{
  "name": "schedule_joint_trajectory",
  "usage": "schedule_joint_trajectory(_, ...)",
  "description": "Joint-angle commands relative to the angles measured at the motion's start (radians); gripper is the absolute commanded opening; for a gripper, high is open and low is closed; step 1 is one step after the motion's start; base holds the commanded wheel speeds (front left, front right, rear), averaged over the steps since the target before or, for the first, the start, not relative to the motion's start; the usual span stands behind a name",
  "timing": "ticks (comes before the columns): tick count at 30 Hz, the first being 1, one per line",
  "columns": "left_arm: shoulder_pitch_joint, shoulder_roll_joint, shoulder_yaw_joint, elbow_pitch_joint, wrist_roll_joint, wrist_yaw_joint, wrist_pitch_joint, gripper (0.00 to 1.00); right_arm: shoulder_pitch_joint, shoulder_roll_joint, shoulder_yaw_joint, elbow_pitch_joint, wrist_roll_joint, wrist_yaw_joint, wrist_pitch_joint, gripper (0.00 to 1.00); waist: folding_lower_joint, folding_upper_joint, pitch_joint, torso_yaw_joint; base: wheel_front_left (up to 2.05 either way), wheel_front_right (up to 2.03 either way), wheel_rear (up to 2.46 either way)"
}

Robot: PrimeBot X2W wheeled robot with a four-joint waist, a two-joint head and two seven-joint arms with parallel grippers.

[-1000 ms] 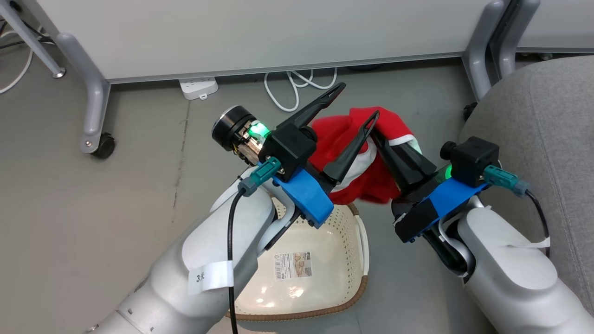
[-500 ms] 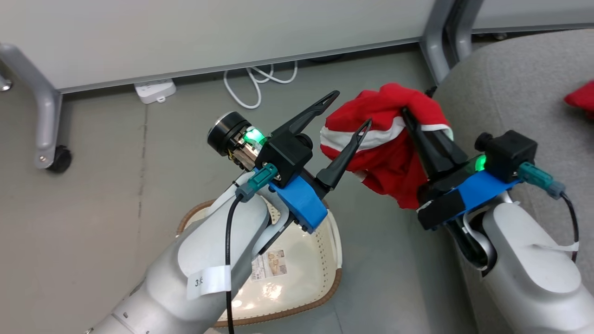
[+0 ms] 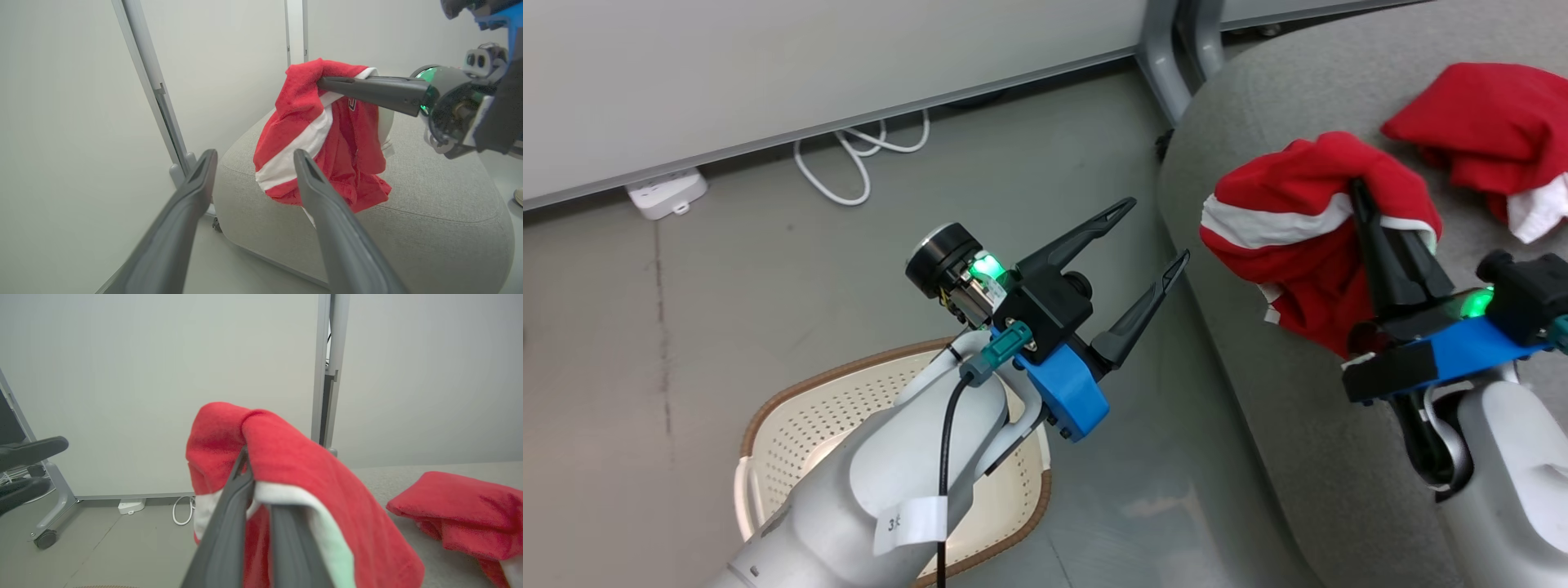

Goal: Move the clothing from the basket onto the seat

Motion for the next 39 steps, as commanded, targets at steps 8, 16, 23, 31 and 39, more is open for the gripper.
schedule_joint_trajectory(8, 0.019, 0.000, -0.041, -0.001, 0.004, -0.001, -0.005, 1.00, 0.093, 0.019, -0.124, -0.063, -0.037, 0.000, -0.004, 0.00, 0.0000, 0.0000, 0.010, -0.073, 0.00, 0.00, 0.00)
schedule_joint_trajectory(16, 0.026, 0.002, -0.055, 0.002, 0.000, -0.001, -0.005, 1.00, 0.146, 0.040, -0.174, -0.092, -0.056, 0.000, -0.004, 0.00, 0.0000, 0.0000, 0.010, -0.097, 0.00, 0.00, 0.00)
schedule_joint_trajectory(23, 0.023, -0.001, -0.058, 0.002, -0.007, -0.001, -0.005, 1.00, 0.150, 0.049, -0.174, -0.093, -0.066, 0.000, -0.004, 0.00, 0.0000, 0.0000, 0.007, -0.099, 0.00, 0.00, 0.00)
schedule_joint_trajectory(31, 0.012, 0.009, -0.046, -0.004, 0.002, -0.001, -0.005, 1.00, 0.081, 0.026, -0.167, -0.117, -0.078, 0.000, -0.004, 0.00, 0.0000, 0.0000, 0.019, -0.096, 0.00, 0.00, 0.00)
schedule_joint_trajectory(39, -0.024, 0.024, -0.016, -0.024, 0.025, -0.001, -0.005, 1.00, -0.097, -0.043, -0.197, -0.162, -0.112, 0.000, -0.004, 0.00, 0.0000, 0.0000, 0.088, -0.094, 0.00, 0.00, 0.00)
